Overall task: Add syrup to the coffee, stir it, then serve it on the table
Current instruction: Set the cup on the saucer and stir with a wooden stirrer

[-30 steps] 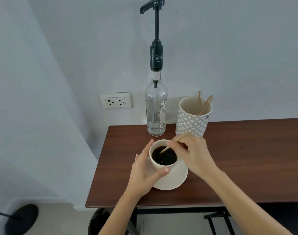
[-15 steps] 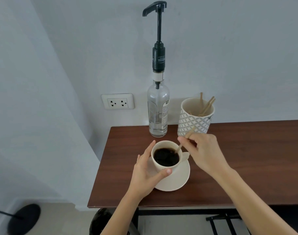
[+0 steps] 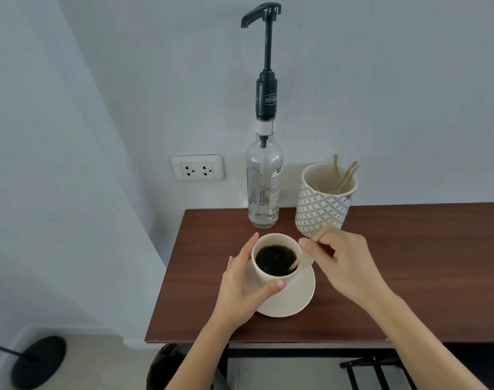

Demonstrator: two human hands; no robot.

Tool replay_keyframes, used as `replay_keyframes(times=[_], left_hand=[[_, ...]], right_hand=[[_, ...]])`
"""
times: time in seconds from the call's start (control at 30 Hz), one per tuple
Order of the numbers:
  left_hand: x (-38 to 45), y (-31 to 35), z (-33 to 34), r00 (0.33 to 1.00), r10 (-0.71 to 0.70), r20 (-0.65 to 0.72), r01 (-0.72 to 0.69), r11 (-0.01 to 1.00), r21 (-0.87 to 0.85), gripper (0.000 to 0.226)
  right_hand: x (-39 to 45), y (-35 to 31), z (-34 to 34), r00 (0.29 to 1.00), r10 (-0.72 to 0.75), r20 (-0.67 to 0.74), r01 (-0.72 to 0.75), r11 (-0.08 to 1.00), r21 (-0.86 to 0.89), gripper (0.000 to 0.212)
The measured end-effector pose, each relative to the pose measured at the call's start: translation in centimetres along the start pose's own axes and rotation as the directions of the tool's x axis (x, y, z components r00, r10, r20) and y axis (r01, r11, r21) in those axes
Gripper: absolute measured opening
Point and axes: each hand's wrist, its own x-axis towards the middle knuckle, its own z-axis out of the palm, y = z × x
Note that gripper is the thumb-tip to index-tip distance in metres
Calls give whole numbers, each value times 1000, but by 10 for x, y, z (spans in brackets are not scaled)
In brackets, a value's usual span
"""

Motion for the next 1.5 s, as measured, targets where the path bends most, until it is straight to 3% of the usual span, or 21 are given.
replay_keyframes(times=[0.1,0.17,0.37,0.57,0.67,0.83,0.93,1.03,1.23,1.3,1.43,1.5], left_hand=[[0,1,0,1000,17,16,-17,1000,-9,83],[0,2,0,1000,22,15,-22,1000,-18,82],[1,-1,0,1000,4,4,-4,1000,-3,84],[1,-1,0,1000,13,-10,-13,1000,-9,82],[1,-1,-1,1000,22,-8,-22,1000,-17,81],[0,-1,-1,1000,16,-13,-16,1000,-25,85],[0,-3,0,1000,-4,-16,4,1000,-25,87],[0,-4,0,1000,12,-7,-12,999,-30,84],[0,-2,-1,1000,-3,-6,3,1000,-25,87],[0,-2,-1,1000,-13,-5,13,1000,-26,88],[0,-3,-1,1000,-8,-1,8,999,-38,86],[0,-3,0,1000,-2,2,2,999,-41,86]], right_hand=[[-1,-10,17,997,3,77,-12,992,127,29],[6,-12,24,999,-13,53,5,989,150,24],[11,6,4,996,-52,-74,47,997,-66,22],[-3,-6,12,996,-13,83,5,995,101,32],[6,-13,26,996,-87,29,84,992,98,28],[10,3,7,995,-82,-65,74,990,-117,30],[-2,-1,2,999,-37,-8,37,999,-40,33],[-2,-13,21,996,-82,45,78,993,84,34],[13,2,10,995,-74,-70,69,995,-74,30],[3,6,0,998,-56,-39,53,995,-80,32],[-5,-7,9,991,-75,115,63,993,100,30],[4,-13,17,987,-121,106,109,987,114,23]])
